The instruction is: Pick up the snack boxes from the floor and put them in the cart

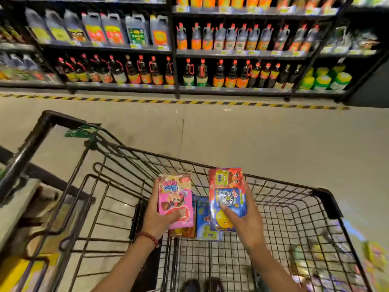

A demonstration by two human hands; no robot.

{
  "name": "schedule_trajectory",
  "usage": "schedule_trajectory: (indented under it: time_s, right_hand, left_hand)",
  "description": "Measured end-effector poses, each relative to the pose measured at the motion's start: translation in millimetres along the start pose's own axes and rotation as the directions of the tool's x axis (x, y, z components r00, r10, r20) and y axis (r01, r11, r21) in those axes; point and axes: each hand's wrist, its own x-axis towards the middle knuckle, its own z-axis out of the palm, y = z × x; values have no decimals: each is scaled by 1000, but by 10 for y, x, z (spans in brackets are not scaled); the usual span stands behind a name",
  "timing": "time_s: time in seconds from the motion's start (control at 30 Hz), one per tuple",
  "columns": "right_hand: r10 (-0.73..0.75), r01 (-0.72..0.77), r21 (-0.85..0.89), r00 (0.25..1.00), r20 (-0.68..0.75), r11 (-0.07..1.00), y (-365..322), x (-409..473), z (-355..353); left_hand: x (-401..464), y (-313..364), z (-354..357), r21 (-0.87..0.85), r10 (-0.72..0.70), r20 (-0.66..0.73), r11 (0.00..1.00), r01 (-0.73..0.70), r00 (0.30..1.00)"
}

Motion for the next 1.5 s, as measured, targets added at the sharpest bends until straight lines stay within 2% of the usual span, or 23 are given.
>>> schedule_trajectory:
  time_s: [0.2, 0.37, 0.53, 0.7, 0.9, 1.0, 1.17, 1.27, 1.37, 1.43, 1.5]
  right_hand:
    - [104, -98, -99, 993, 59, 990, 639, 69, 124]
    - [186, -179, -86, 980, 69, 980, 1259, 113, 288]
    - [222, -207, -162, 972, 76, 965, 1609, 226, 551]
    - [241, -236, -115, 970, 32, 965, 1724, 262, 688]
    - [268, -276, -328, 961, -70, 903, 1733, 213, 781]
    - [164, -206, -531, 978, -126, 822, 1691, 214, 767]
    - [191, -230, -653, 973, -131, 722, 1587, 255, 718]
    - [90, -147, -728, 989, -117, 670, 1441, 254, 625]
    - [-130, -22, -801, 984, -125, 599, 1198, 209, 426]
    - [-266, 18, -819, 950, -165, 573, 992, 195, 225]
    - [-343, 16, -849, 919, -196, 528, 766, 149, 12]
  left_hand:
    - [150, -644, -33, 58, -129, -5, 990, 129, 992]
    - [384, -1180, -49, 85, -222, -46, 971, 225, 974]
    - [574, -1514, -21, 134, -213, -89, 965, 224, 973]
    - [637, -1702, -46, 158, -201, -138, 962, 222, 970]
    - [641, -1789, -52, 251, -152, -148, 950, 185, 977]
    - [639, -1752, -43, 383, -95, -121, 914, 134, 988]
    - [653, -1647, -22, 611, 16, -52, 791, 19, 999]
    - [611, -1435, 56, 751, 122, 5, 655, -84, 993]
    - [549, -1052, 212, 870, 231, 145, 433, -235, 962]
    - [532, -769, 358, 896, 332, 267, 260, -360, 905]
    - [484, -471, 545, 885, 371, 379, 122, -449, 848]
